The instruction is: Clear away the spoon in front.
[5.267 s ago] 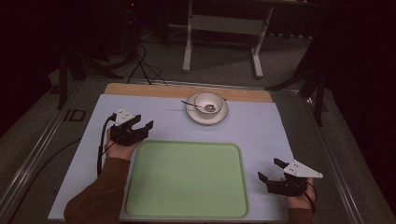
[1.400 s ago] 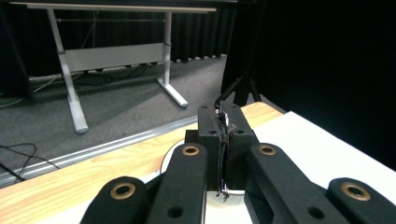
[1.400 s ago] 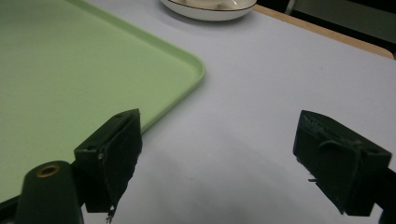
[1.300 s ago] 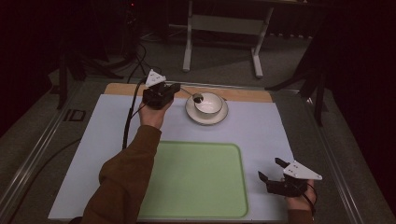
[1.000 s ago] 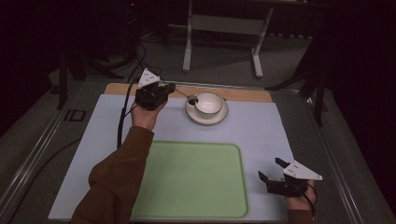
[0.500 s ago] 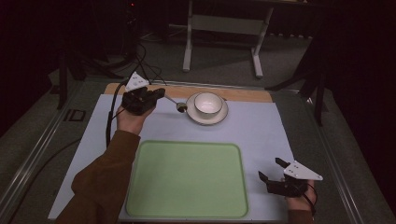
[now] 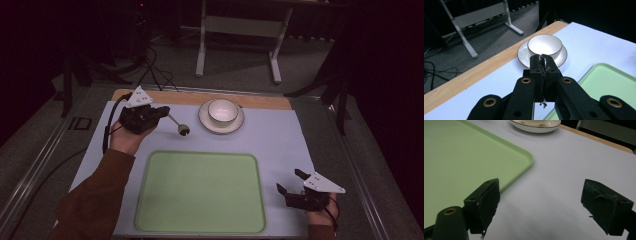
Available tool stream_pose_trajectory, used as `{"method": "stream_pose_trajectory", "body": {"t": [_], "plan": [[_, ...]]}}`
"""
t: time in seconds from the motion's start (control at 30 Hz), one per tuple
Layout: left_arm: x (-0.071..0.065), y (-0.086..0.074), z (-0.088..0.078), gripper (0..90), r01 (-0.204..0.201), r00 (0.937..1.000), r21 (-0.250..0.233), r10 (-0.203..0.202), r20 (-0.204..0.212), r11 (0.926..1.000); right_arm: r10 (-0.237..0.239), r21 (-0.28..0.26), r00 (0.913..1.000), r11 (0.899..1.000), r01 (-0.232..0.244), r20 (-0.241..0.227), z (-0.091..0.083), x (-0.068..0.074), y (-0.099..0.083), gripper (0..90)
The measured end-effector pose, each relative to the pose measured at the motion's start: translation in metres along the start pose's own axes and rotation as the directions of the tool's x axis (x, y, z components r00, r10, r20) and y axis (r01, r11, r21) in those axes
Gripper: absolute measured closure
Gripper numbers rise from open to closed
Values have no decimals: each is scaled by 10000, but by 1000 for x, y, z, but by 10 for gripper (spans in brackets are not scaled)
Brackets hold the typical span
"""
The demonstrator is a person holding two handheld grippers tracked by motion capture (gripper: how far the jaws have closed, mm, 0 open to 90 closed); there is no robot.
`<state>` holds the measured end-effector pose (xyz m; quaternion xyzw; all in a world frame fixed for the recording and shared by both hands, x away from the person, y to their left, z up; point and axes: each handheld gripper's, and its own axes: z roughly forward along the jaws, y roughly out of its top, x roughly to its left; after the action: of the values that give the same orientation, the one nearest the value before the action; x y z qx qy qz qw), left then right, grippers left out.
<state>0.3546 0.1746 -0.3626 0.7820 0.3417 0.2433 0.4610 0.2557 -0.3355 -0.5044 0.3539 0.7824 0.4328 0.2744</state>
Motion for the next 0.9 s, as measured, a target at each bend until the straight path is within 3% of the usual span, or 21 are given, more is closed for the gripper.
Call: {"method": "stream_pose_trajectory", "body": {"t": [0.3,0.5,0.73,0.9], "plan": [[2,-6,-7,881,21,10000,247,-22,12,9997,1,-20,10000,10000,-1,15,0,0,0,153],[7,-17,-16,881,256,9997,483,-257,24,9985,-1,-11,10000,10000,1,17,-1,0,0,153],[14,-33,-23,881,593,9982,887,-593,-32,9943,-10,9,10000,10000,10,14,0,0,0,153],[18,-46,-29,881,921,9954,1412,-947,114,9857,-4,15,10000,10000,4,28,0,0,0,153]]}}
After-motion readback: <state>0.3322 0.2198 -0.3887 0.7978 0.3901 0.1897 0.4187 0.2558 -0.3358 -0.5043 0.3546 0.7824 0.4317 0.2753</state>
